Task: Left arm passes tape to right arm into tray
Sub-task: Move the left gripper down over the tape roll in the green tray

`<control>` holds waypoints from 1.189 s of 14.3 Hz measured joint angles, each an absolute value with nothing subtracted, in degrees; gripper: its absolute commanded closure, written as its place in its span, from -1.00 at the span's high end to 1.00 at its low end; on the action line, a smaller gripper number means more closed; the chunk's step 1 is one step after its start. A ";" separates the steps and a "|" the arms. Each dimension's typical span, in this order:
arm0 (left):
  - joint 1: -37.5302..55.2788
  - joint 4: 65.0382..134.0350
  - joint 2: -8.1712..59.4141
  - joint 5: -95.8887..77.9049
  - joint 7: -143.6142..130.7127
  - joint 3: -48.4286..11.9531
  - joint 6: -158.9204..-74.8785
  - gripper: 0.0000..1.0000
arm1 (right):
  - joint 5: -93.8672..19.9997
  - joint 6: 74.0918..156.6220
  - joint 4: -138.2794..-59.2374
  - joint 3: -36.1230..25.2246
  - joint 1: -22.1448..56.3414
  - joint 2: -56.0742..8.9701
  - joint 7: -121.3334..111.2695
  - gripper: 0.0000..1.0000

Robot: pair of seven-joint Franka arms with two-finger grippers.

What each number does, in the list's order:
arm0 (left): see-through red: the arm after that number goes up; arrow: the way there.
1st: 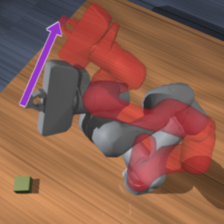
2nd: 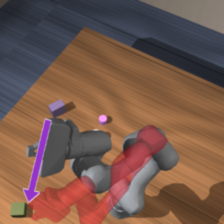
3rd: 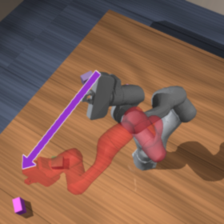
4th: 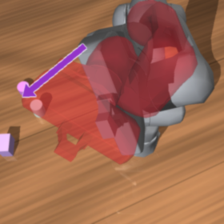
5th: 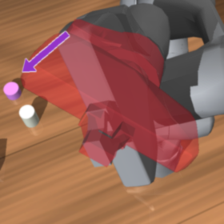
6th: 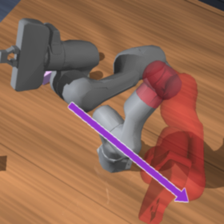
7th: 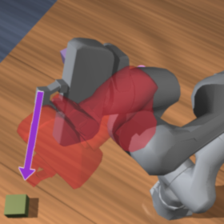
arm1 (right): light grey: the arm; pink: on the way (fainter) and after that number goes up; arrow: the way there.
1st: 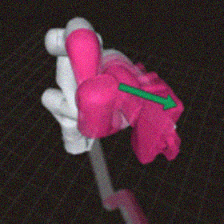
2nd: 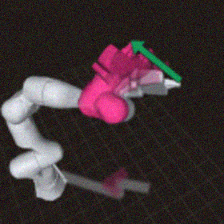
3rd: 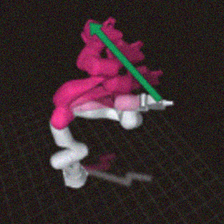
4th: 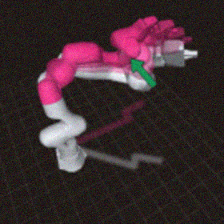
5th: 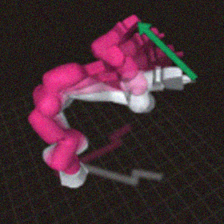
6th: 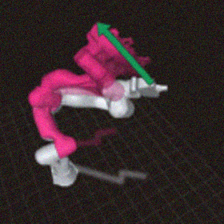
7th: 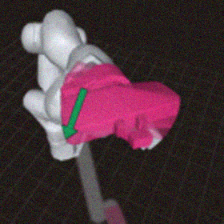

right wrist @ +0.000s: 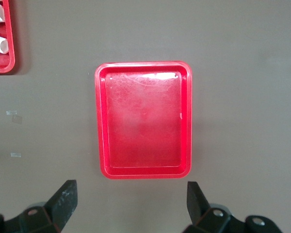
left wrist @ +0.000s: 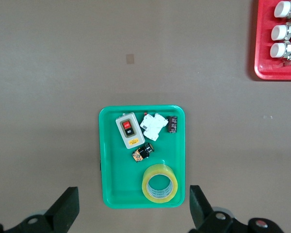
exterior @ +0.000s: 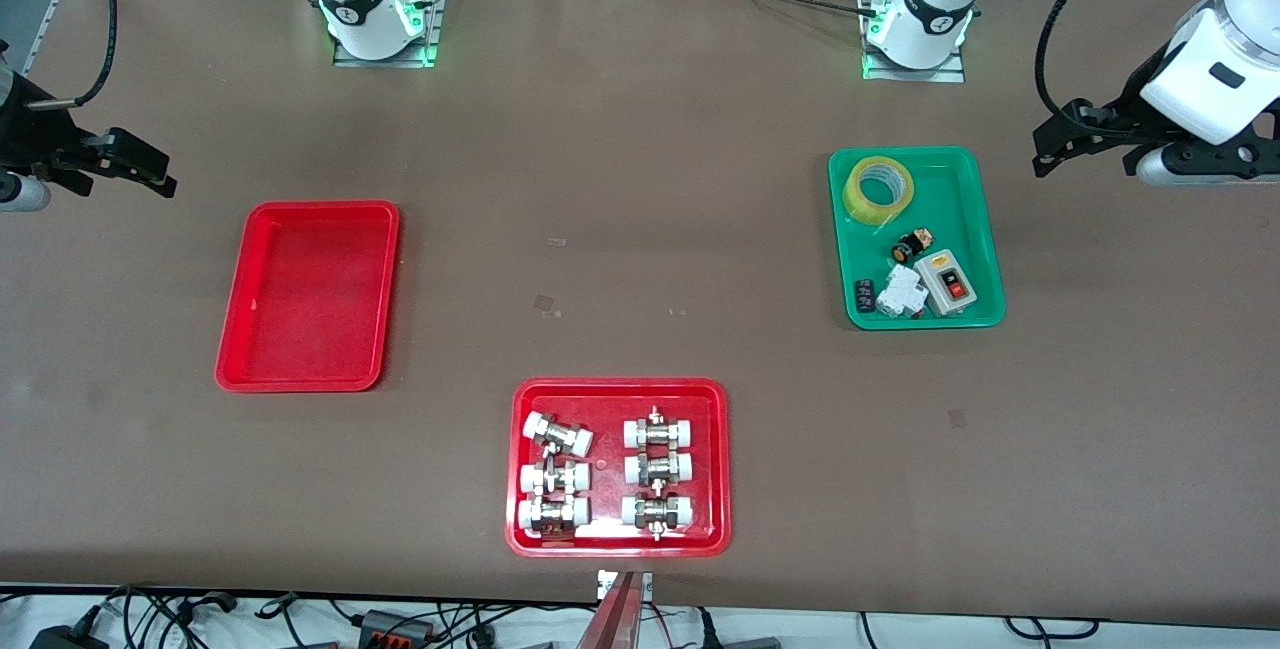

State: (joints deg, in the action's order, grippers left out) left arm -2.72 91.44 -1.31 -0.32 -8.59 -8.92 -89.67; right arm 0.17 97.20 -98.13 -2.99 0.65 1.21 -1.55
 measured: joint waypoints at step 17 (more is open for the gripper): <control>-3.63 119.18 -0.11 -4.22 -8.58 -9.31 -94.71 1.00 | 0.19 97.18 -98.12 -2.99 0.68 1.27 -1.56 1.00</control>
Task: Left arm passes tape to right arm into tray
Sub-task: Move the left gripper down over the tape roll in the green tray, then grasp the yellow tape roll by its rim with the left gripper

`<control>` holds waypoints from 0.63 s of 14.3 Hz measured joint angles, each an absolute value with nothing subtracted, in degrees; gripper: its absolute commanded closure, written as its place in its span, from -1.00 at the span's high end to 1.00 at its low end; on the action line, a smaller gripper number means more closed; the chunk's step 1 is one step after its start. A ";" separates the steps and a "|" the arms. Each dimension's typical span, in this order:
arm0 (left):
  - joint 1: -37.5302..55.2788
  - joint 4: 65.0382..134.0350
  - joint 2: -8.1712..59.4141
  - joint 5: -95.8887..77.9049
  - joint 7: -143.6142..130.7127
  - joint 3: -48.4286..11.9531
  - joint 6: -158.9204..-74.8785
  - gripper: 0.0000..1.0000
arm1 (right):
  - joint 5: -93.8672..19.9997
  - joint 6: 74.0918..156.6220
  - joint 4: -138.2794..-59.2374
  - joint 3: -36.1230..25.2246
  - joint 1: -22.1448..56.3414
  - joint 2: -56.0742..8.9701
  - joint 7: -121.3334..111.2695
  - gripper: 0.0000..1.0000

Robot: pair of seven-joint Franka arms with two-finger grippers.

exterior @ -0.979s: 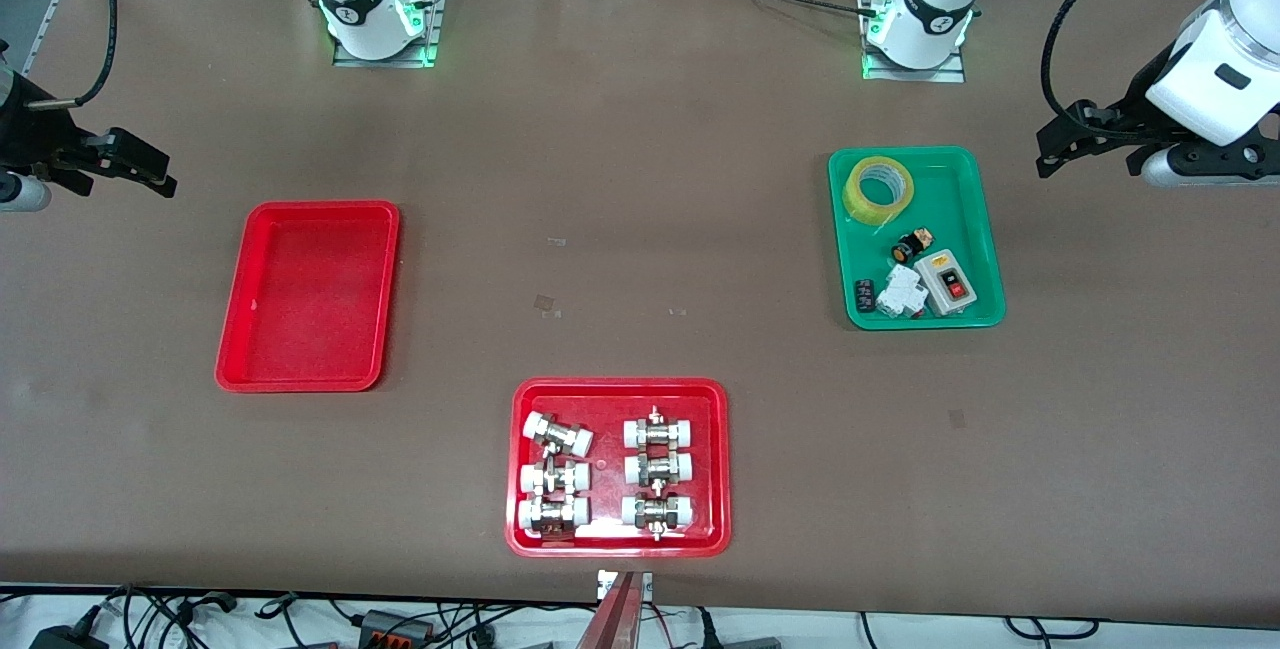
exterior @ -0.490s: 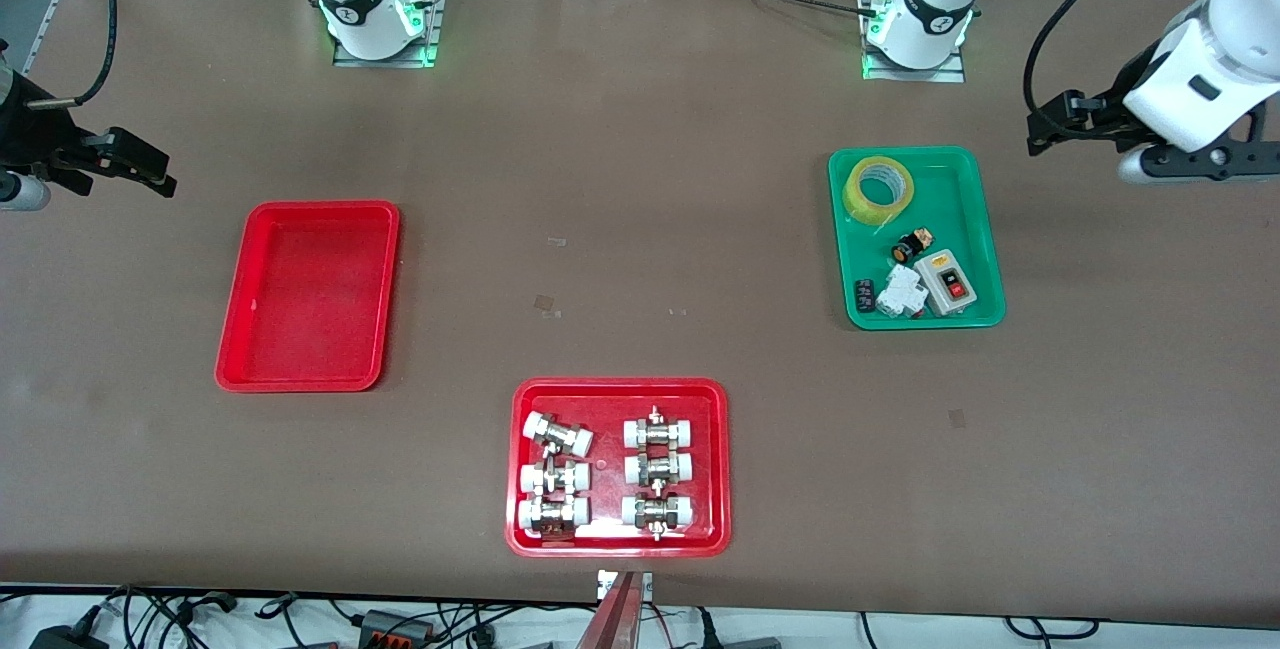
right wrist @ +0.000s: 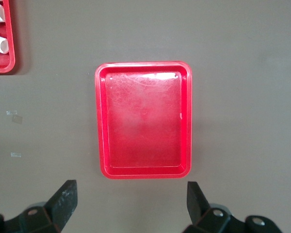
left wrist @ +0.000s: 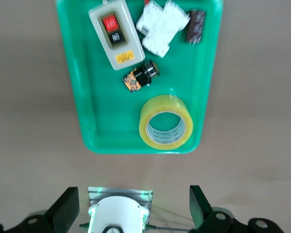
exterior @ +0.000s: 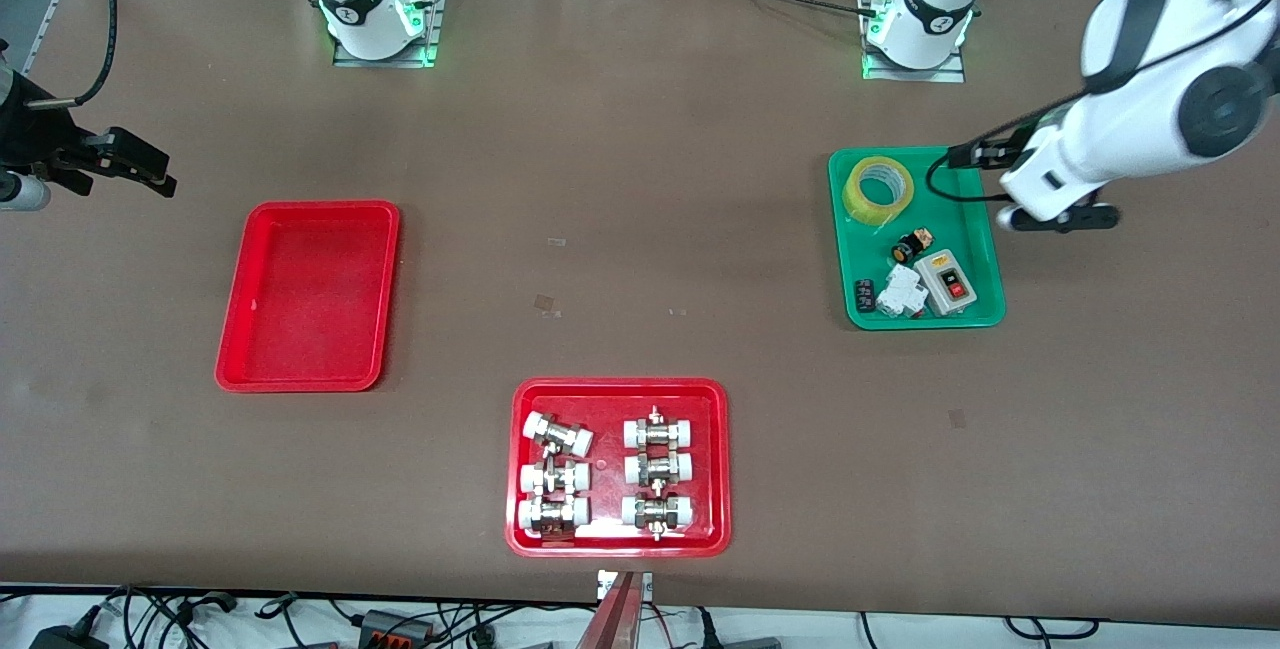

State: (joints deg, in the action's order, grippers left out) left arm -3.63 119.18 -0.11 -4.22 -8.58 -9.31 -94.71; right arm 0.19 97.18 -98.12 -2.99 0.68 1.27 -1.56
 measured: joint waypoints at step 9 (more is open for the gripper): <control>-3.64 142.52 5.65 -5.25 -8.59 -10.37 -123.82 1.00 | 0.20 97.18 -98.13 -2.99 0.69 1.27 -1.56 1.00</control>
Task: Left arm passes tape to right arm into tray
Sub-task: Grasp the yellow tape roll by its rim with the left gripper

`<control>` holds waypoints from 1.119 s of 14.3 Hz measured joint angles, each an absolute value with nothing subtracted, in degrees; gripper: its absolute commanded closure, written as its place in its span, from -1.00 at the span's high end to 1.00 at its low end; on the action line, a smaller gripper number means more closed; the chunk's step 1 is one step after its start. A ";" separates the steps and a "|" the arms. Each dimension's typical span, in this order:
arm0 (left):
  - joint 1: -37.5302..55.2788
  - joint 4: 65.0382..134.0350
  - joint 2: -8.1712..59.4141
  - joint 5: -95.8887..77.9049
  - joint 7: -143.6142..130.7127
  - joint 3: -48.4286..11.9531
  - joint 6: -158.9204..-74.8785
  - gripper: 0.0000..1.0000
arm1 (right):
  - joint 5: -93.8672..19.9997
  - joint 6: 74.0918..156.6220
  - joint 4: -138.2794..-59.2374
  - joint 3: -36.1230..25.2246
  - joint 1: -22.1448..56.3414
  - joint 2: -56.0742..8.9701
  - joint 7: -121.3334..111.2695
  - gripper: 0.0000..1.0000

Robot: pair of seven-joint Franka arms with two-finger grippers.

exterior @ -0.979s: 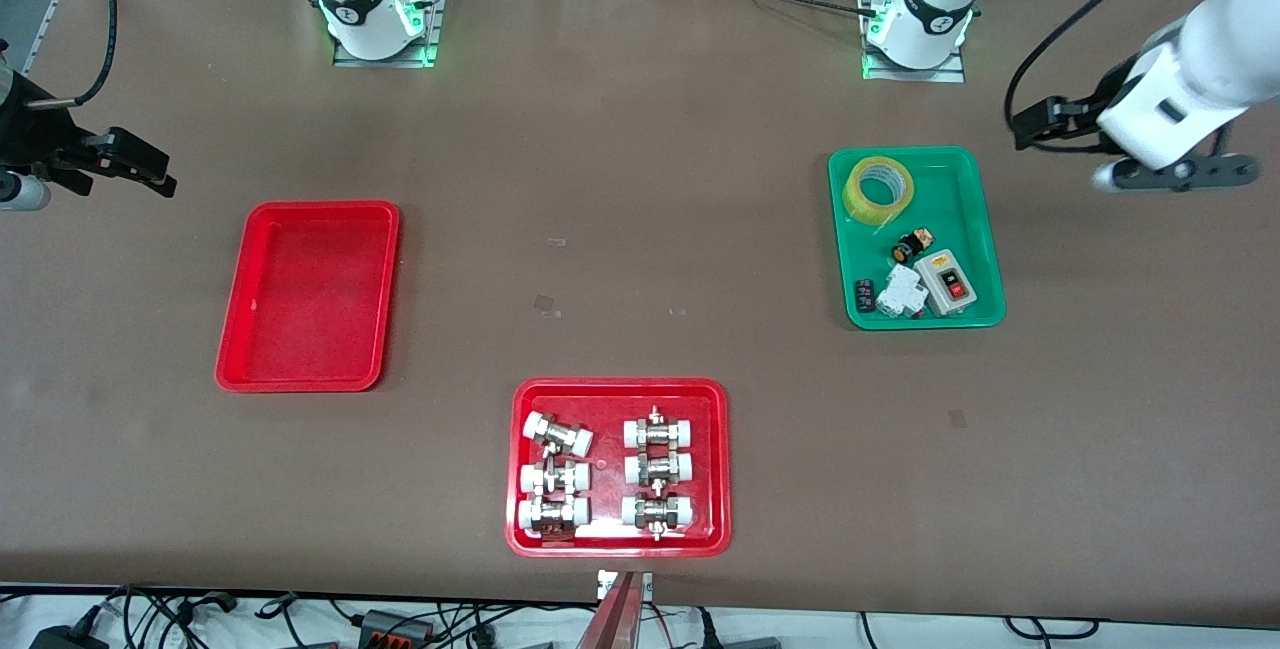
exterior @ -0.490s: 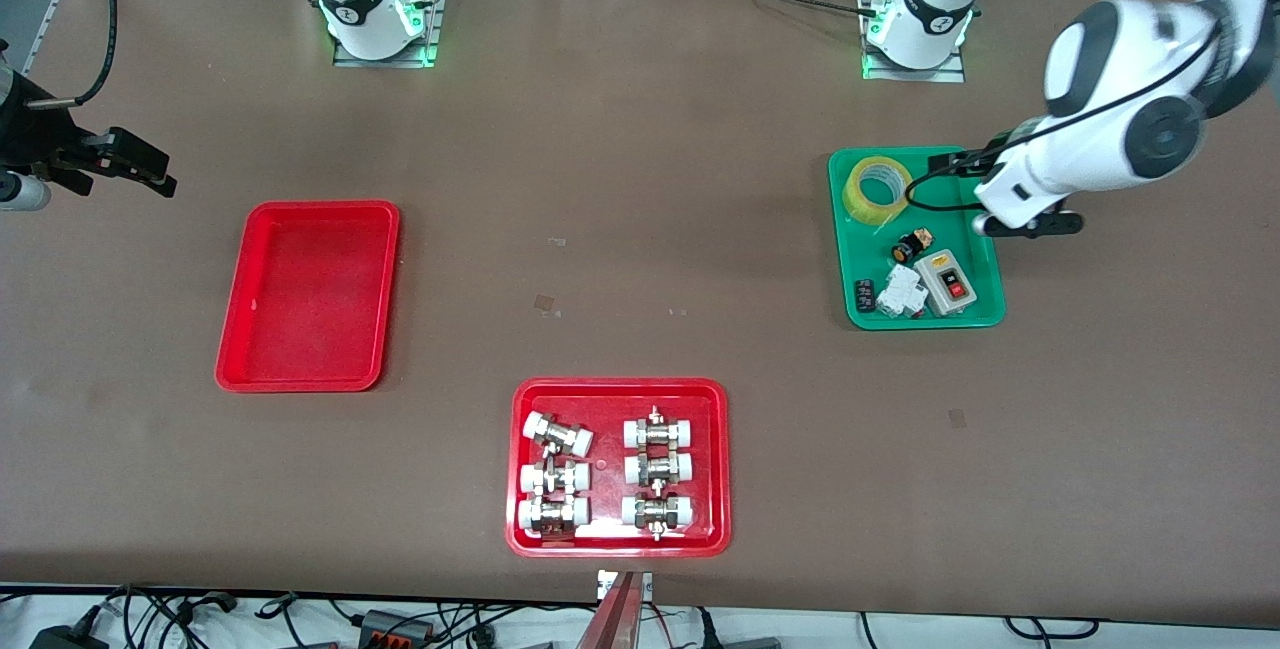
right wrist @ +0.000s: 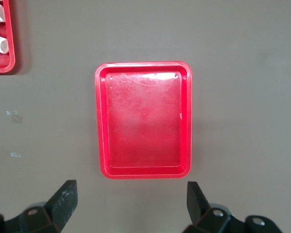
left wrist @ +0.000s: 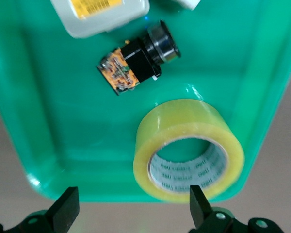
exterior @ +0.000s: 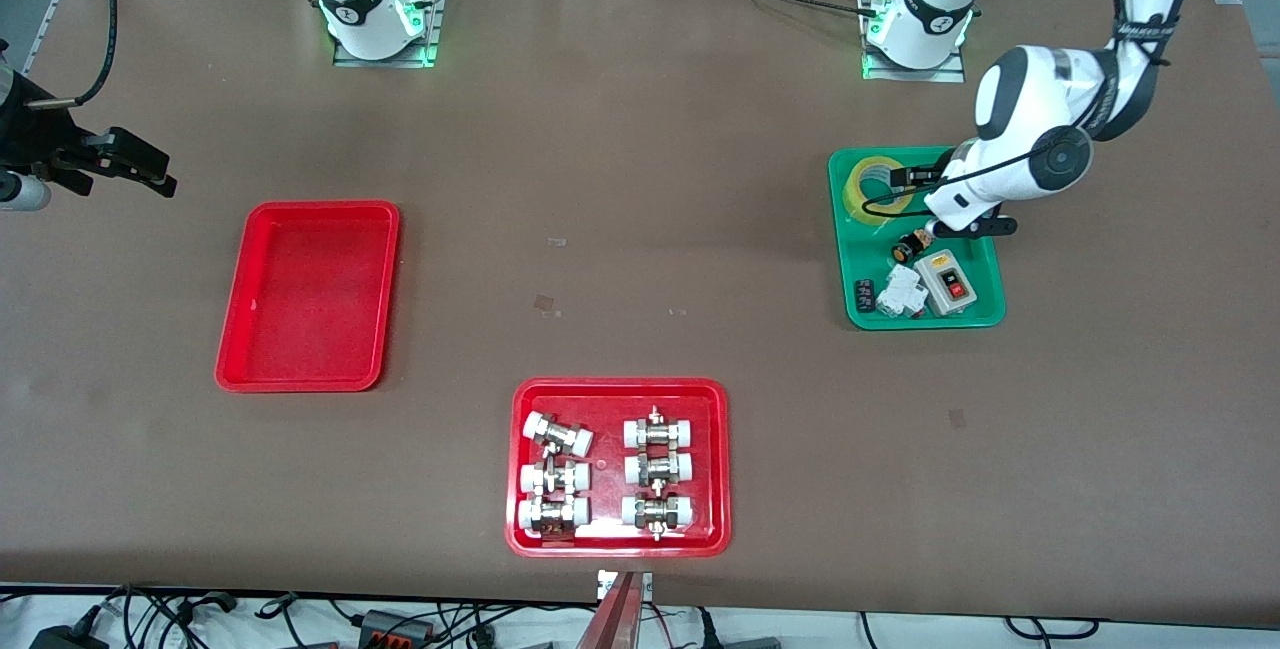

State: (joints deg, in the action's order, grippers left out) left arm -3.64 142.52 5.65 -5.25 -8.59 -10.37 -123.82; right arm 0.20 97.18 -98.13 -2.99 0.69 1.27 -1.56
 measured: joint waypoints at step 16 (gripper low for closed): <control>-3.93 143.87 8.83 -7.36 -8.60 -10.57 -127.17 -0.99 | 0.21 97.18 -98.13 -2.99 0.70 1.27 -1.56 1.00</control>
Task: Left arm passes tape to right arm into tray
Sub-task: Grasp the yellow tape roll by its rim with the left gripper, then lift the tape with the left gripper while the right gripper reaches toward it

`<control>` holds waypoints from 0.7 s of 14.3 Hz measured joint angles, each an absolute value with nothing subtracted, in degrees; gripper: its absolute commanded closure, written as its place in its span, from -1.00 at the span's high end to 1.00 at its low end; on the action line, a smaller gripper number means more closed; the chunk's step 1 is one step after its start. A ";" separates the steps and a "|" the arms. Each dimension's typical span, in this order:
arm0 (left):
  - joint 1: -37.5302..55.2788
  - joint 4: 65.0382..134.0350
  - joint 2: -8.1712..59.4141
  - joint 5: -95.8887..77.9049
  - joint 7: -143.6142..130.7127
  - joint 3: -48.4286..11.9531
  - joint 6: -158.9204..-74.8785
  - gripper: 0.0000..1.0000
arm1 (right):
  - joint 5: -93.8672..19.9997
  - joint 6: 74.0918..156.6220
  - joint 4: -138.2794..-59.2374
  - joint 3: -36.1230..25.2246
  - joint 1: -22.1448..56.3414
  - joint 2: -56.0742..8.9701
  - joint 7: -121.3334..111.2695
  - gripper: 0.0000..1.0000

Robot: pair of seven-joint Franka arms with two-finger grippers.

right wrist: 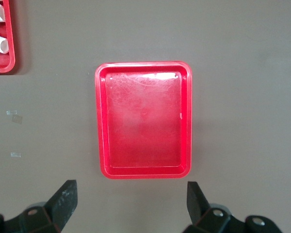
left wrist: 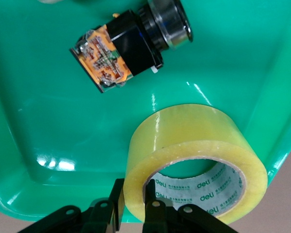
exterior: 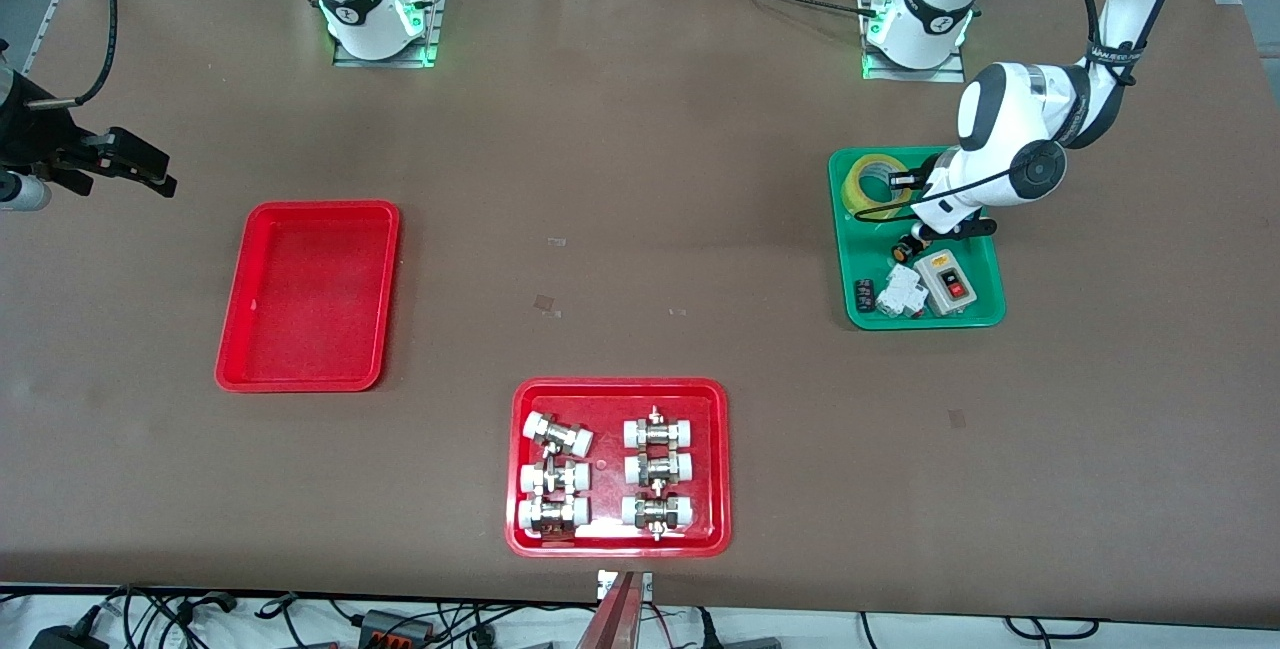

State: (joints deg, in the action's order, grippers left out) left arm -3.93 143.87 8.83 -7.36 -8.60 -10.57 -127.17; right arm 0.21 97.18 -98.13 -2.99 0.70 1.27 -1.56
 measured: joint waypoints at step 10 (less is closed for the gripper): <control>-3.82 125.20 5.12 -7.40 -7.35 -11.55 -106.61 -0.99 | 0.21 97.18 -98.13 -2.99 0.70 1.27 -1.56 1.00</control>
